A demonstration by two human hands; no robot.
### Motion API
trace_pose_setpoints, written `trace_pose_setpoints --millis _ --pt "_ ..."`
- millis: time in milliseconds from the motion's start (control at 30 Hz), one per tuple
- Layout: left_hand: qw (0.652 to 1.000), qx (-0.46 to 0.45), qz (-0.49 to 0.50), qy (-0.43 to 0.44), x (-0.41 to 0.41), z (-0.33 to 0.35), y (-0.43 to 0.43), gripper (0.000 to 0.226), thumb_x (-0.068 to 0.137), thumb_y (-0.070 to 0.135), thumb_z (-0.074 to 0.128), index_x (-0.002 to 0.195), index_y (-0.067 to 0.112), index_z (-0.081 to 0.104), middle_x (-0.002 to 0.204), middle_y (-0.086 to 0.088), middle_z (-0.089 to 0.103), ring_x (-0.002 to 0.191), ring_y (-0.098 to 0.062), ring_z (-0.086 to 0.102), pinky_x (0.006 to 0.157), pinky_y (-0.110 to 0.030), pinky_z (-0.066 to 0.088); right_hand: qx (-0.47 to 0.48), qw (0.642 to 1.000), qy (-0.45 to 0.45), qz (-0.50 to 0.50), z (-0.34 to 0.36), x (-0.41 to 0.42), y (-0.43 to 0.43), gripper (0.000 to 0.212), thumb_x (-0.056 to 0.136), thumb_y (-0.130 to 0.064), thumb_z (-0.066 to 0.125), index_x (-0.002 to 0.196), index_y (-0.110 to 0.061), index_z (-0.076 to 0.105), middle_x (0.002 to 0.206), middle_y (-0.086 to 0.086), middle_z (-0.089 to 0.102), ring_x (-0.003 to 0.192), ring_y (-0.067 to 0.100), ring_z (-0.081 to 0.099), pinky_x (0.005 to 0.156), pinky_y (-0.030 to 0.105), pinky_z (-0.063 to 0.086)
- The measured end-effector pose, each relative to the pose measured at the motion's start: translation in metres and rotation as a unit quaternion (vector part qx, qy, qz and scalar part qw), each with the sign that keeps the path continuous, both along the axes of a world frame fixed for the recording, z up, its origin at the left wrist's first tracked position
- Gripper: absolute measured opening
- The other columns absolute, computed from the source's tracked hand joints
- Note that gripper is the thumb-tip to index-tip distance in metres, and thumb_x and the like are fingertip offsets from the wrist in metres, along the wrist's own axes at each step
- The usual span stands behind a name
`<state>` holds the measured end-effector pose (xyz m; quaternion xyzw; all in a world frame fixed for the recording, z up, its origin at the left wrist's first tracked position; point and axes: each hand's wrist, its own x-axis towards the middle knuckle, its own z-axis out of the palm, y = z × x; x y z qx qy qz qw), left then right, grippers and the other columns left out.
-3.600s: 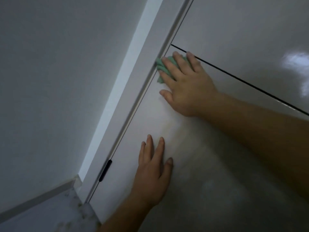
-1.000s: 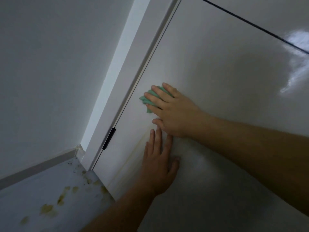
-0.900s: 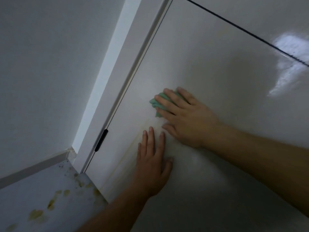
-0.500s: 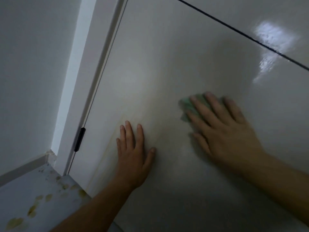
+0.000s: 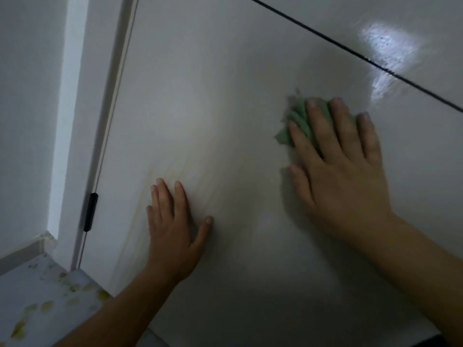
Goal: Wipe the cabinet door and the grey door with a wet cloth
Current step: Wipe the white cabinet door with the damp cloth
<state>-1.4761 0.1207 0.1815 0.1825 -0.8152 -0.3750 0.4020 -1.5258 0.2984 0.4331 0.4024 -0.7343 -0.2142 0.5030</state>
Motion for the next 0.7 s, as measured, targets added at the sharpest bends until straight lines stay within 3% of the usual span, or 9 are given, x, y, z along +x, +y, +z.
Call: trace_pose_setpoints --millis 67,167,233,367,433,600,700 --pt "1.0 0.02 0.002 0.008 0.0 0.009 0.009 0.094 0.095 0.07 0.03 0.163 0.016 -0.006 0.17 -0.012 -0.018 0.157 -0.026 -0.018 0.125 -0.06 0.005 -0.011 1.0 -0.01 -0.009 -0.015 0.006 0.005 0.064 0.101 -0.042 0.04 0.159 -0.015 0.031 0.168 0.01 0.015 0.156 0.037 0.011 0.125 0.057 0.01" --pt "0.999 -0.016 -0.007 0.034 -0.003 0.024 0.022 0.092 0.096 0.066 0.034 0.163 0.015 -0.004 0.17 -0.014 -0.015 0.157 -0.028 -0.017 0.124 -0.061 0.006 0.093 0.995 -0.039 -0.003 -0.063 0.009 0.028 0.064 0.1 -0.04 0.046 0.158 -0.016 0.032 0.169 0.007 0.018 0.156 0.032 0.014 0.125 0.054 0.015" --pt "0.999 -0.009 -0.014 0.034 -0.006 0.033 0.028 0.094 0.095 0.067 0.034 0.163 0.015 -0.004 0.17 -0.015 -0.017 0.156 -0.029 -0.019 0.125 -0.06 0.005 0.116 0.993 -0.033 0.004 -0.053 0.006 0.037 0.064 0.101 -0.04 0.046 0.159 -0.018 0.03 0.168 0.005 0.019 0.156 0.03 0.016 0.125 0.053 0.017" --pt "1.0 -0.019 -0.015 0.02 -0.006 0.032 0.028 0.094 0.095 0.067 0.034 0.163 0.016 -0.006 0.169 -0.015 -0.02 0.156 -0.029 -0.023 0.125 -0.061 0.003 -0.045 0.999 0.002 -0.025 -0.006 0.003 0.039 0.062 0.104 -0.041 0.037 0.16 -0.017 0.027 0.168 0.009 0.016 0.155 0.036 0.013 0.126 0.053 0.008" --pt "0.999 -0.038 -0.014 0.012 -0.005 0.028 0.026 0.093 0.096 0.067 0.034 0.162 0.018 -0.01 0.168 -0.015 -0.022 0.155 -0.03 -0.023 0.125 -0.059 0.003 -0.076 0.997 0.009 -0.034 -0.015 0.005 0.044 0.063 0.104 -0.04 0.038 0.159 -0.014 0.028 0.168 0.014 0.015 0.155 0.039 0.012 0.125 0.056 0.007" --pt "0.999 -0.053 0.0 0.007 -0.003 0.028 0.024 0.089 0.098 0.066 0.032 0.161 0.023 -0.013 0.17 -0.014 -0.017 0.157 -0.03 -0.017 0.125 -0.058 0.009 0.072 0.996 -0.054 -0.005 -0.088 0.014 0.055 0.061 0.101 -0.038 0.04 0.155 -0.012 0.038 0.167 0.011 0.024 0.154 0.037 0.02 0.123 0.057 0.018" --pt "0.998 -0.066 0.009 0.023 -0.001 0.017 0.014 0.084 0.1 0.059 0.036 0.163 0.023 -0.007 0.171 -0.01 -0.01 0.159 -0.027 -0.008 0.125 -0.052 0.015 0.134 0.988 -0.07 0.034 -0.081 0.008 0.013 0.061 0.1 -0.036 0.04 0.156 -0.012 0.036 0.167 0.008 0.023 0.154 0.033 0.02 0.124 0.054 0.018"
